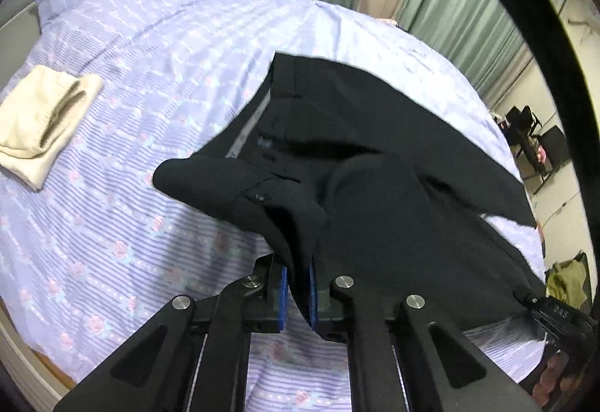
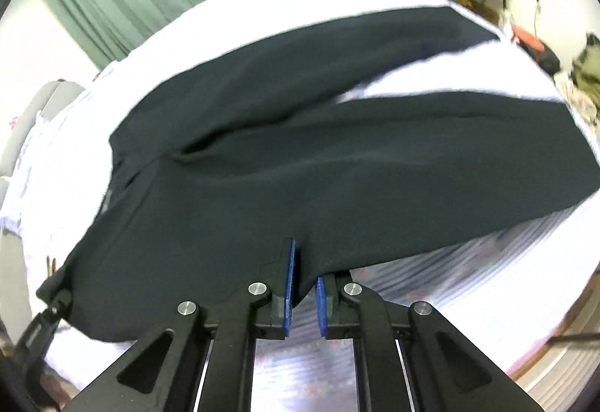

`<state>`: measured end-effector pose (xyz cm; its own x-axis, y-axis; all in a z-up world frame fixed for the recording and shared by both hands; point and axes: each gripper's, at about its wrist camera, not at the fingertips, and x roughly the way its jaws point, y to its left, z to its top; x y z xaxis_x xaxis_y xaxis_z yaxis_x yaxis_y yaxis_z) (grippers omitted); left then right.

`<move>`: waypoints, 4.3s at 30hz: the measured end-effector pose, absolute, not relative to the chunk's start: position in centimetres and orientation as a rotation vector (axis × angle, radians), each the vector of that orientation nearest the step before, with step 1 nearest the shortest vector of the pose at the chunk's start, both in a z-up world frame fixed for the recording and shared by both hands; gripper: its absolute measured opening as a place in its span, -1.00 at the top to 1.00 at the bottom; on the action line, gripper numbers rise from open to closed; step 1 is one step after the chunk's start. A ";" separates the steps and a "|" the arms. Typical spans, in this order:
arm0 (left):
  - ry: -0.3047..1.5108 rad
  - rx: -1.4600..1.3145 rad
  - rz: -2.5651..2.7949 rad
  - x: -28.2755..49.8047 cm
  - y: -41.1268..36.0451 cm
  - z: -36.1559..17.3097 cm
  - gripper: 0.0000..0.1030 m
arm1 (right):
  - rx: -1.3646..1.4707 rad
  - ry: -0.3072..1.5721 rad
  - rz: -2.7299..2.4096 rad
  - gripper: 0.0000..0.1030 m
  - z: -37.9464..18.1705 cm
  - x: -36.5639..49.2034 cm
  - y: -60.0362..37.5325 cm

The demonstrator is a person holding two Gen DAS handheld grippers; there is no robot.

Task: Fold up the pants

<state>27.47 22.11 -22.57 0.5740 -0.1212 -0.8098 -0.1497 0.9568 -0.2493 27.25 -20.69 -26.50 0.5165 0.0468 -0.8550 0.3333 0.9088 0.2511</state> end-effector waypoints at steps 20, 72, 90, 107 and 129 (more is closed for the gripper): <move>0.744 -0.253 0.191 43.7 18.8 -11.5 0.84 | 0.314 0.900 0.027 0.82 -16.5 46.6 -22.9; 0.918 -0.036 -0.441 39.1 -5.0 -13.7 -0.22 | 0.116 0.965 -0.052 -0.45 -15.0 33.0 -34.9; 1.132 0.067 -0.556 41.4 -17.0 -26.3 -0.22 | 0.073 1.241 -0.004 -0.40 -33.1 31.2 -40.1; 1.325 -0.028 -0.542 47.0 -21.5 -35.2 0.73 | 0.264 1.289 -0.059 0.90 -36.7 32.3 -43.6; 1.020 0.049 -0.592 62.2 -38.5 -20.7 0.10 | 0.027 0.811 -0.465 0.38 -20.2 56.1 -60.5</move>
